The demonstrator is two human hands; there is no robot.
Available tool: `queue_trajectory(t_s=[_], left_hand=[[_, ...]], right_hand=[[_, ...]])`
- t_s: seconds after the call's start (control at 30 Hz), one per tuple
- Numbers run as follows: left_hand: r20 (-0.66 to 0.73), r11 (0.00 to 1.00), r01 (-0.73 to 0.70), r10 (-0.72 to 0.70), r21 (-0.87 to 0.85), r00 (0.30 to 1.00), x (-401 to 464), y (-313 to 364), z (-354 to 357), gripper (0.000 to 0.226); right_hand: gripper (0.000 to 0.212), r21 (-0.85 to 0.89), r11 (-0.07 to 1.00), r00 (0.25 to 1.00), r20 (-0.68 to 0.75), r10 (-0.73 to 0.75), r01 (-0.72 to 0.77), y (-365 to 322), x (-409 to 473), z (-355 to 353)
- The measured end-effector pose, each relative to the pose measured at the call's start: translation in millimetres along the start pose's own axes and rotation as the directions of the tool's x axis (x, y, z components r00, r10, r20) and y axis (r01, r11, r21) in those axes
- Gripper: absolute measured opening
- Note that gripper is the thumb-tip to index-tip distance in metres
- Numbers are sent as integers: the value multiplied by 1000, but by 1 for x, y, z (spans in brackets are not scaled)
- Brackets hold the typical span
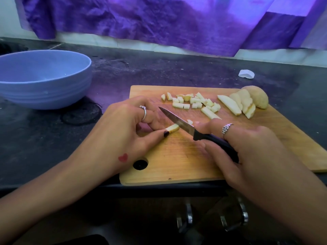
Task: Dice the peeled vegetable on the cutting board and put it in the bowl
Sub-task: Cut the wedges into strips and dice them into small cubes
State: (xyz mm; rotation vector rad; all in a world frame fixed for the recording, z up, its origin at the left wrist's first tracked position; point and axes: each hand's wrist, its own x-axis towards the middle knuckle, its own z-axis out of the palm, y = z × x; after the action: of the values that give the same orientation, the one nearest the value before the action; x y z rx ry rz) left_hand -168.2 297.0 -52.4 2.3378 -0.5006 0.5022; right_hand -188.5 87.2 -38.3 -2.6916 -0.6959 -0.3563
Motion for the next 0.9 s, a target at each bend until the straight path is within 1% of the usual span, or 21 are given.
queue_trajectory(t_s=[0.1,0.2,0.3,0.4,0.5,0.6,0.67,0.7,0.73,0.77,0.87,0.9], left_hand=[[-8,1000,19,-18,19,1000,0,0,2,18],[-7,999,27,-27,28,1000,1,-1,3,14],[1,999,27,-27,18,1000,2,0,3,12],[6,999,35,-35,10,999,4,1,3,12],[6,1000,28,-28,12,1000,5,3,4,12],[17,999,34,-35,22,999,6,4,5,12],[26,999,40,-41,38,999,7,5,6,13],[27,998,38,-39,44,999,7,5,6,14],[24,998,35,-36,50,999,7,5,7,15],[18,998,30,-31,56,999,7,5,8,15],[-2,998,20,-20,59,1000,6,4,10,16],[-7,998,20,-19,55,1000,5,4,10,16]], right_hand=[[23,-27,1000,1000,-28,-8,7,0,-12,-4],[24,12,1000,997,-82,15,-14,2,-25,-10],[26,68,998,991,-131,11,-2,-1,-27,-10],[24,74,997,996,-85,9,-3,-9,-24,-7],[21,-13,999,996,-73,41,-42,-13,-17,-7],[17,-59,997,998,-46,50,-52,-18,-7,-5],[24,-54,997,999,13,46,-45,-21,1,-6],[27,-50,998,999,17,43,-42,-21,2,-7],[28,-81,996,999,25,32,-30,-20,0,-7],[26,-107,994,999,41,22,-18,-19,-2,-8],[16,-67,998,998,54,16,-13,-19,-13,-8],[16,-96,995,999,37,35,-32,-18,-18,-8]])
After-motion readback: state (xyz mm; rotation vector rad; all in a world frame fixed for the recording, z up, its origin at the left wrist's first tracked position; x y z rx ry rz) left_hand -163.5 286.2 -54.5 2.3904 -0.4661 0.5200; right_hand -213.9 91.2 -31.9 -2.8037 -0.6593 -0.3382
